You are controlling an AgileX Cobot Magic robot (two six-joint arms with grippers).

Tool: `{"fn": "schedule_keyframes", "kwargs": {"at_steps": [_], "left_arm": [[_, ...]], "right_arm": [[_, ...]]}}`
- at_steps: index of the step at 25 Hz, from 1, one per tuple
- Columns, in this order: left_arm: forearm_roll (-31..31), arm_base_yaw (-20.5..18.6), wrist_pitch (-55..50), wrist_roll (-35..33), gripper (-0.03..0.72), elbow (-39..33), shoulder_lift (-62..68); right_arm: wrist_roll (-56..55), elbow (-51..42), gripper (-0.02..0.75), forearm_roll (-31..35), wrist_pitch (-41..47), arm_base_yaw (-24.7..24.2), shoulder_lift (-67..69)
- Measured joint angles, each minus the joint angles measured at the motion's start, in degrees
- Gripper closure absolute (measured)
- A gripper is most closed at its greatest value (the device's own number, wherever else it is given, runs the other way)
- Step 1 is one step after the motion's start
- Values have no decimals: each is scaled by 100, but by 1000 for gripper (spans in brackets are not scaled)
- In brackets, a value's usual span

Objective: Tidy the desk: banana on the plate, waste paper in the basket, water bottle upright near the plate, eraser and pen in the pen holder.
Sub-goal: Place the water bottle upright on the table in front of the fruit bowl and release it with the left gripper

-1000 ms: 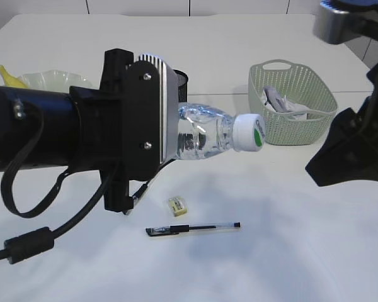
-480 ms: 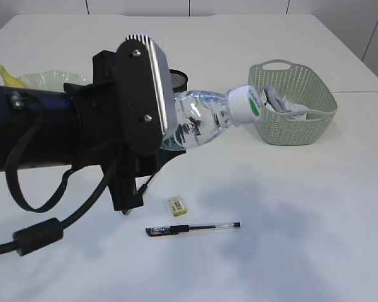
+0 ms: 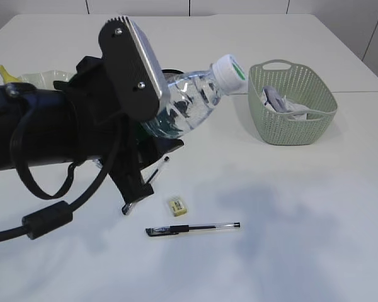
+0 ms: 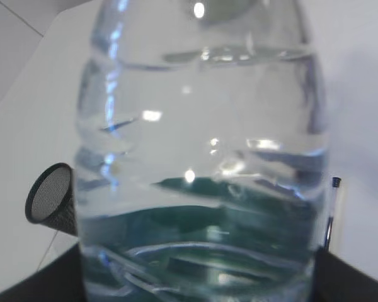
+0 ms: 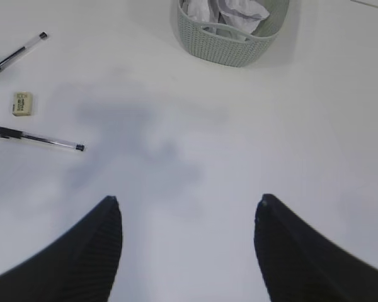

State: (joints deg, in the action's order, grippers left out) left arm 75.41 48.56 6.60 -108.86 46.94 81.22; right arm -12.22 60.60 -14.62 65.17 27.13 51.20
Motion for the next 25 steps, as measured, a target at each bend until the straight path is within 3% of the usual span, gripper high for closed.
{"fn": "schedule_keyframes", "kwargs": {"at_steps": [4, 8, 12, 20, 25], "left_arm": [[515, -27, 293, 0, 298, 0, 0], [1193, -290, 307, 0, 298, 0, 0], [1526, -800, -162, 23, 298, 0, 0], [2272, -2255, -1845, 33, 298, 0, 0], [2272, -2661, -2391, -316, 298, 0, 0]], "right_arm": [[0, 0, 247, -51, -9, 0, 25], [0, 0, 247, -68, -22, 0, 153], [0, 0, 247, -99, -54, 0, 229], [0, 0, 247, -228, -94, 0, 240], [0, 0, 247, -251, -102, 0, 240]]}}
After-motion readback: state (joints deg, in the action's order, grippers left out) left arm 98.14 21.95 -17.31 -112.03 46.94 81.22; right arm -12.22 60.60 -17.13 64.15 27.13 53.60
